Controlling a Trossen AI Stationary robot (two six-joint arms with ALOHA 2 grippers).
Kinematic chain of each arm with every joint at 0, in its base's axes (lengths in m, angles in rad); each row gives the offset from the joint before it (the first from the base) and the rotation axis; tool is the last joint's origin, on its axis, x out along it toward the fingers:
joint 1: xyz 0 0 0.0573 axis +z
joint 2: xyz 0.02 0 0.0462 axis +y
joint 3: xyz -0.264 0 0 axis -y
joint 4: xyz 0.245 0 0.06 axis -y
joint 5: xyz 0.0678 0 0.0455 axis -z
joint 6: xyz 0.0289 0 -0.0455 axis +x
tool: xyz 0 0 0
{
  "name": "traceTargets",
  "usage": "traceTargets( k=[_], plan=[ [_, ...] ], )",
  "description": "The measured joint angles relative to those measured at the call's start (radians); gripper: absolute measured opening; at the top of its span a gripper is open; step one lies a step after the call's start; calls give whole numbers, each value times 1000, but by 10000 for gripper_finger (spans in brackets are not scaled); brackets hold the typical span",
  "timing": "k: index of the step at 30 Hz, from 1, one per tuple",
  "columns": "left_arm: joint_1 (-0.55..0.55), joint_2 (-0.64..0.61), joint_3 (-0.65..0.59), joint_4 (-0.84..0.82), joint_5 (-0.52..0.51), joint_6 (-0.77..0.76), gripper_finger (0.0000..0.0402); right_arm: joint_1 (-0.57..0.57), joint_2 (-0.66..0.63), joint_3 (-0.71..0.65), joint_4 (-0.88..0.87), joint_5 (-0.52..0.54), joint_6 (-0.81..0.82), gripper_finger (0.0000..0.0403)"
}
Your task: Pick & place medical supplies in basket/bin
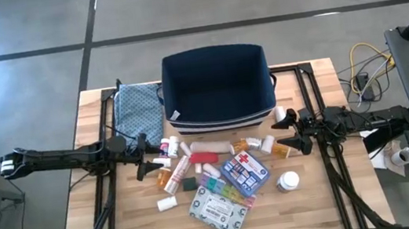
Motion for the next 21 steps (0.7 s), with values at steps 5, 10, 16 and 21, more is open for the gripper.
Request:
traceTargets(
  k=[5, 10, 16, 21],
  plan=[
    [0, 0, 0, 0, 0, 0, 294, 0, 0, 0, 59, 34, 242, 350],
    [0, 0, 0, 0, 0, 0, 294, 0, 0, 0, 70, 54, 517, 350],
    [0, 0, 0, 0, 0, 0, 294, 0, 0, 0, 69, 60, 710, 350],
    [0, 0, 0, 0, 0, 0, 294, 0, 0, 0, 73, 84, 753, 350]
  ],
)
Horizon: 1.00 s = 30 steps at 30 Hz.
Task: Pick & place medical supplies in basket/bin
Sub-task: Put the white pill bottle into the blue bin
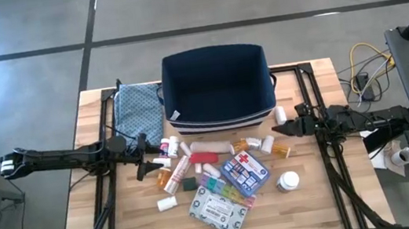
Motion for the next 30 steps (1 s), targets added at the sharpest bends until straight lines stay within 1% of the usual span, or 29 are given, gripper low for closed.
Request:
traceTargets(
  k=[4, 7, 9, 14, 16, 19, 23, 27, 30],
  plan=[
    [0, 0, 0, 0, 0, 0, 294, 0, 0, 0, -11, 29, -36, 350],
    [0, 0, 0, 0, 0, 0, 294, 0, 0, 0, -13, 87, -139, 350],
    [0, 0, 0, 0, 0, 0, 294, 0, 0, 0, -13, 97, -190, 350],
    [0, 0, 0, 0, 0, 0, 294, 0, 3, 0, -50, 89, -131, 350],
    [0, 0, 0, 0, 0, 0, 294, 0, 12, 0, -64, 51, -125, 349],
    [0, 0, 0, 0, 0, 0, 294, 0, 45, 0, -69, 24, -106, 346],
    [0, 0, 0, 0, 0, 0, 294, 0, 121, 0, -69, 18, -87, 345],
    [0, 0, 0, 0, 0, 0, 294, 0, 250, 0, -69, 19, 51, 342],
    [0, 0, 0, 0, 0, 0, 294, 0, 358, 5, -79, 27, 118, 335]
  ],
)
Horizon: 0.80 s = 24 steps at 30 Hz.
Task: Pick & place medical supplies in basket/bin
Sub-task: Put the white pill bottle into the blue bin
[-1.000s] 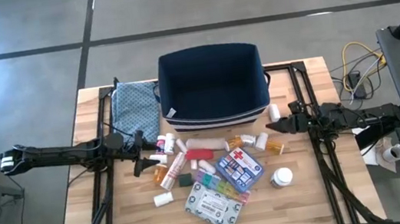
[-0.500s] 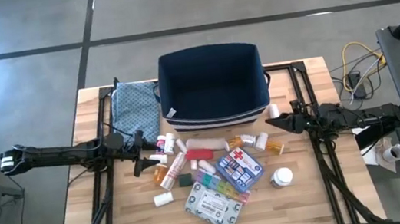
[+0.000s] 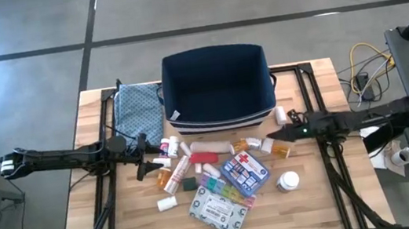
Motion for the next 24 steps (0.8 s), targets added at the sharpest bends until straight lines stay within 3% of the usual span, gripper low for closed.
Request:
traceTargets(
  k=[4, 10, 15, 18, 24],
  plan=[
    [0, 0, 0, 0, 0, 0, 294, 0, 146, 99, -186, 59, 44, 328],
    [0, 0, 0, 0, 0, 0, 294, 0, 357, 392, -659, 226, -6, 327],
    [0, 0, 0, 0, 0, 0, 294, -22, 549, 567, -1013, 365, 60, 327],
    [0, 0, 0, 0, 0, 0, 294, -65, 647, 583, -1023, 383, 20, 327],
    [0, 0, 0, 0, 0, 0, 294, -160, 799, 554, -875, 382, -49, 327]
  ],
)
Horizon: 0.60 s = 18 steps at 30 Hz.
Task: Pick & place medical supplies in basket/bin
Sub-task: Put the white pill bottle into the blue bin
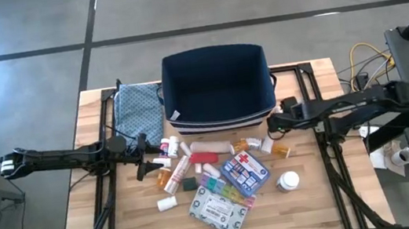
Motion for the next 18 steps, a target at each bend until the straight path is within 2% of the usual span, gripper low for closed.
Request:
traceTargets(
  k=[5, 12, 18],
  plan=[
    [0, 0, 0, 0, 0, 0, 294, -68, 69, -24, 55, 5, -59, 327],
    [0, 0, 0, 0, 0, 0, 294, -137, 99, -65, 205, -1, -170, 322],
    [0, 0, 0, 0, 0, 0, 294, -167, 99, -93, 221, -13, -259, 269]
  ],
)
